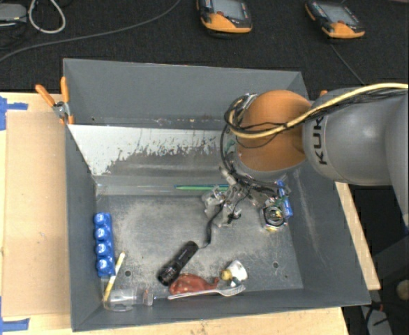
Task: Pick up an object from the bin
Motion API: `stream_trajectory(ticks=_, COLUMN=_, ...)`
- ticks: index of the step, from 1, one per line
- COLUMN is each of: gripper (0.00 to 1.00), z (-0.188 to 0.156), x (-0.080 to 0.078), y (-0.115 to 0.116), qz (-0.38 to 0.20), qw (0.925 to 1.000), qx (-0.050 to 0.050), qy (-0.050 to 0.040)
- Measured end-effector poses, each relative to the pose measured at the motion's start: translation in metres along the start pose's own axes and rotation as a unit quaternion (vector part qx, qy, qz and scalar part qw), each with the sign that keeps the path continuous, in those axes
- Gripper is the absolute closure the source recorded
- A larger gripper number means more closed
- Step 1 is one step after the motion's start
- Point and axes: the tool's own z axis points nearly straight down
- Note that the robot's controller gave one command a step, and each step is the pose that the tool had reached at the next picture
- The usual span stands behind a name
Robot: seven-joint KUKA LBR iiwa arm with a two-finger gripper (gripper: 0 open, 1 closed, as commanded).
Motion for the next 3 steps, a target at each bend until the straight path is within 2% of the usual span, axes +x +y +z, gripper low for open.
stream_trajectory(ticks=1, gripper=1.00, z=0.000, x=0.000, y=0.000, qz=0.001, qw=1.0000, qx=0.000, qy=0.0001)
stream_trajectory(ticks=2, gripper=1.00, z=-0.078, x=0.005, y=0.001, qz=0.003, qw=1.0000, qx=-0.002, qy=0.0017)
stream_trajectory(ticks=3, gripper=1.00, z=-0.147, x=0.036, y=0.008, qz=0.020, qw=0.9998, qx=-0.004, qy=0.0038)
